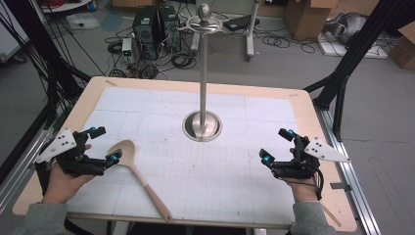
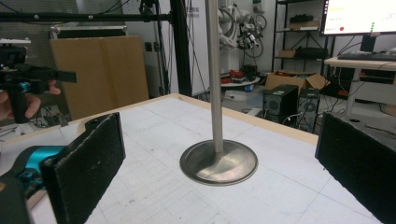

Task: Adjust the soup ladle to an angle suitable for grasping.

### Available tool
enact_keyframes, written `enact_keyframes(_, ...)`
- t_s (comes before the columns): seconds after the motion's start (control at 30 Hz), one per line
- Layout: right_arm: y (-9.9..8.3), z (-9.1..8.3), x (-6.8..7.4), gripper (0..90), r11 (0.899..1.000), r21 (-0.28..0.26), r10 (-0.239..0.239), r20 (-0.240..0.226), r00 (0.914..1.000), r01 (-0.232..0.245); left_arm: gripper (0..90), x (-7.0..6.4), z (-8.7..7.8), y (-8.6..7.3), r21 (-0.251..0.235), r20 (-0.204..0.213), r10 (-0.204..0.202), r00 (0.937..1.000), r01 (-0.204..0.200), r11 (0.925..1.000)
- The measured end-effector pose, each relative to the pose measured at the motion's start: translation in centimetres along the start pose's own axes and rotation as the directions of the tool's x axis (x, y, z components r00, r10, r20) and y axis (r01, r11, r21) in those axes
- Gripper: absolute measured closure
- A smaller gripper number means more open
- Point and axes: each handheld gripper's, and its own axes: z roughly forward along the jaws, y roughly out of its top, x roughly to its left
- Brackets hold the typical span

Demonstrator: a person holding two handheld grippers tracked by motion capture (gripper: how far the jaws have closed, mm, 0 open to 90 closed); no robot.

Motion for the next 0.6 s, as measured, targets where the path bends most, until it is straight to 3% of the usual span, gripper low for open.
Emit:
enact_keyframes(0.1, -0.22, -0.06, -0.08, 0.1, 1.000, 0.009, 0.003, 0.002, 1.0000, -0.003, 1.7, -0.02, 0.04, 0.01, 0.007, 0.018, 0.004, 0.9998, -0.004, 1.0000)
enact_keyframes(0.23, -0.42, -0.05, -0.29, 0.1, 1.000, 0.019, 0.004, 0.007, 1.0000, -0.004, 1.8, 0.03, 0.07, -0.02, 0.015, 0.008, 0.001, 1.0000, -0.001, 0.9999)
enact_keyframes(0.37, -0.48, 0.11, -0.24, 0.1, 0.999, 0.031, 0.012, 0.005, 0.9999, -0.012, 7.6, 0.04, -0.16, -0.05, 0.015, 0.009, 0.011, 0.9999, -0.011, 0.9998)
enact_keyframes(0.4, -0.50, 0.19, -0.29, 0.1, 1.000, 0.029, 0.006, 0.006, 1.0000, -0.006, 10.1, 0.00, -0.23, -0.04, 0.016, 0.008, 0.017, 0.9998, -0.017, 0.9997)
enact_keyframes(0.43, -0.54, 0.25, -0.25, 0.1, 0.999, 0.037, 0.013, 0.005, 0.9999, -0.014, 20.2, -0.07, -0.33, -0.03, 0.017, 0.008, 0.028, 0.9996, -0.028, 0.9995)
enact_keyframes(0.47, -0.54, 0.25, -0.25, 0.1, 0.999, 0.037, 0.013, 0.005, 0.9999, -0.014, 20.2, -0.15, -0.41, -0.03, 0.021, 0.004, 0.042, 0.9991, -0.042, 0.9989)
enact_keyframes(0.5, -0.58, 0.34, -0.30, 0.1, 0.999, 0.040, 0.008, 0.004, 1.0000, -0.008, 30.7, -0.27, -0.47, -0.04, 0.024, 0.007, 0.044, 0.9990, -0.044, 0.9987)
enact_keyframes(0.53, -0.58, 0.34, -0.30, 0.1, 0.999, 0.040, 0.008, 0.004, 1.0000, -0.008, 30.7, -0.36, -0.58, -0.02, 0.036, 0.019, 0.046, 0.9988, -0.046, 0.9983)
enact_keyframes(0.6, -0.61, 0.39, -0.33, 0.1, 0.999, 0.042, 0.005, 0.000, 1.0000, -0.005, 42.2, -0.63, -0.72, 0.02, 0.058, 0.034, 0.033, 0.9989, -0.035, 0.9977)
